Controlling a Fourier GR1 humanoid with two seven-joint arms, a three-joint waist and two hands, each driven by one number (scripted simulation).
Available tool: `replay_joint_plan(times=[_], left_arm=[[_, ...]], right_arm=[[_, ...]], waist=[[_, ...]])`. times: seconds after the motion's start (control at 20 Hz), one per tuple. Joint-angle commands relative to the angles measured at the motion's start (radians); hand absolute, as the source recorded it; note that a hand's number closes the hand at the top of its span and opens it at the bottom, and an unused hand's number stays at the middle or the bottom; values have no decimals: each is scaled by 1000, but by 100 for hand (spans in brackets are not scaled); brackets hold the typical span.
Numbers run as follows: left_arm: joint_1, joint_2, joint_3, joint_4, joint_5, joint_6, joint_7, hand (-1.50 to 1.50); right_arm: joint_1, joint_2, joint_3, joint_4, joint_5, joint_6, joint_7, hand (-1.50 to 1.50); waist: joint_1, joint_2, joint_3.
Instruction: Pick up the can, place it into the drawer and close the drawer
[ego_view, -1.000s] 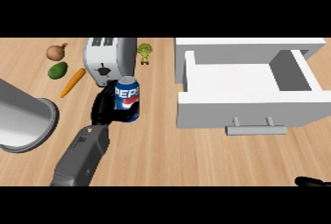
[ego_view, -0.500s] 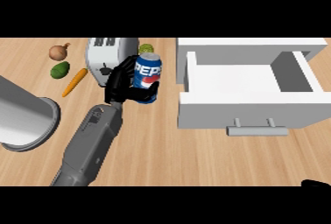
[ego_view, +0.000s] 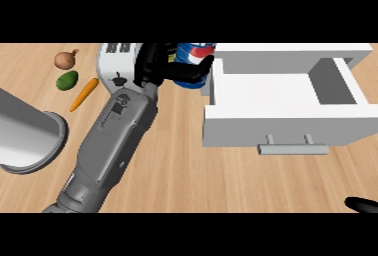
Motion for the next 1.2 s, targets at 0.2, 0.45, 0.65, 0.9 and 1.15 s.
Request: replay_joint_plan(times=[0.2,0.45,0.65,0.9,1.15], left_arm=[[-206,-1,-48,-3,-20,89,184,150],[-370,-1,-81,140,52,167,168,150],[-461,-1,-91,203,63,178,222,150],[-537,-1,-166,359,147,210,164,150],[-652,-1,-143,469,171,199,168,150]], right_arm=[[27,16,14,-64,-8,-4,38,-150],[8,25,12,20,-8,10,-48,-150],[-68,-9,3,21,13,-31,27,-150],[-33,-2,32,-59,-1,-10,51,-150],[-51,-20,2,-6,-21,-1,26,-150]], waist=[[-11,1,0],[-31,7,1],[-19,6,0],[-51,11,1],[-53,14,2]])
